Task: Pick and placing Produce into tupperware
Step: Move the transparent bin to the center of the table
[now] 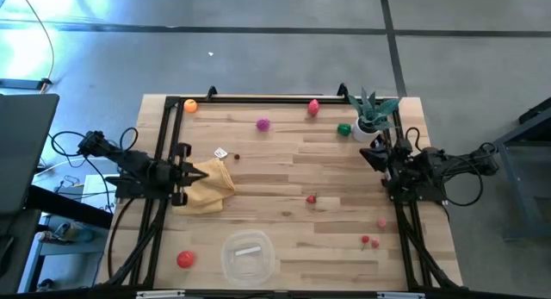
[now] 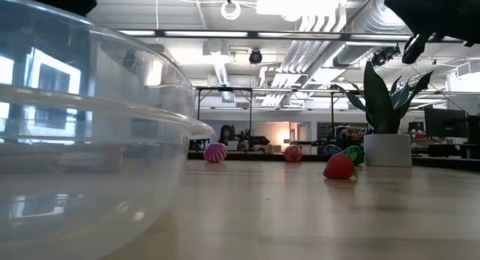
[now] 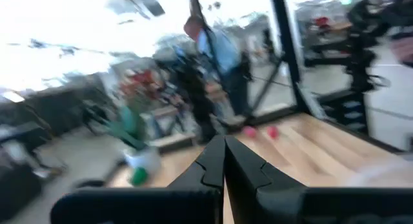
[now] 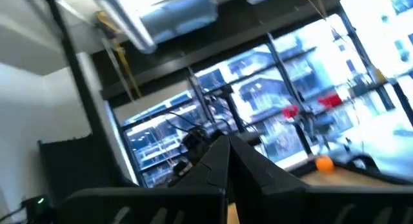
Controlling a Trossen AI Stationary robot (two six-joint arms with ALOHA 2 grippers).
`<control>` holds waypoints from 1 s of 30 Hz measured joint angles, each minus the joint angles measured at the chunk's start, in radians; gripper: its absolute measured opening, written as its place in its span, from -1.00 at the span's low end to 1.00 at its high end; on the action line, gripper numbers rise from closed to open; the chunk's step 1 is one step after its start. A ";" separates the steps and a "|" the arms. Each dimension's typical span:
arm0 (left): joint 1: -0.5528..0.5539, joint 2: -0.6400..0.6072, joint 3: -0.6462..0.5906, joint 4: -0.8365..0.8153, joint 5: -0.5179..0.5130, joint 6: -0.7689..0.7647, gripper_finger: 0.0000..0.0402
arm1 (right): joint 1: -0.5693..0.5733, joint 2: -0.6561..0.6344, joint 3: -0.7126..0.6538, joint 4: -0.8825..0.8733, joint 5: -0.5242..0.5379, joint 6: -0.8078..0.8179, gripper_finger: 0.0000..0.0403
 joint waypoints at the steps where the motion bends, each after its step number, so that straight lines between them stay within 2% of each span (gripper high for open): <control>1: 0.000 0.000 0.000 0.030 -0.001 0.032 -1.00 | 0.000 0.000 0.000 0.011 -0.015 -0.018 -1.00; 4: 0.000 0.000 0.000 0.125 0.054 0.133 -1.00 | 0.000 0.000 0.000 0.033 -0.025 -0.059 -1.00; 9: 0.000 0.014 0.033 0.139 0.335 0.238 -1.00 | 0.000 0.000 0.000 0.040 -0.020 -0.108 -1.00; 11: 0.000 0.041 0.053 0.126 0.358 0.243 -1.00 | 0.000 0.000 0.000 0.057 -0.025 -0.109 -1.00; 14: 0.000 0.115 0.110 0.072 0.339 0.262 -1.00 | 0.000 0.000 0.001 0.060 -0.056 -0.112 -1.00; 18: 0.000 0.291 0.219 0.001 0.295 0.295 -1.00 | 0.000 0.001 0.001 0.044 -0.099 -0.105 -1.00; 23: 0.000 0.581 0.408 -0.127 0.271 0.286 -1.00 | 0.000 0.001 0.001 0.018 -0.112 -0.105 -1.00; 27: 0.000 0.847 0.601 -0.322 0.283 0.259 -1.00 | 0.000 0.000 0.001 -0.012 -0.119 -0.104 -1.00; 30: 0.000 1.039 0.761 -0.492 0.343 0.242 -1.00 | 0.000 0.000 0.001 -0.039 -0.119 -0.103 -1.00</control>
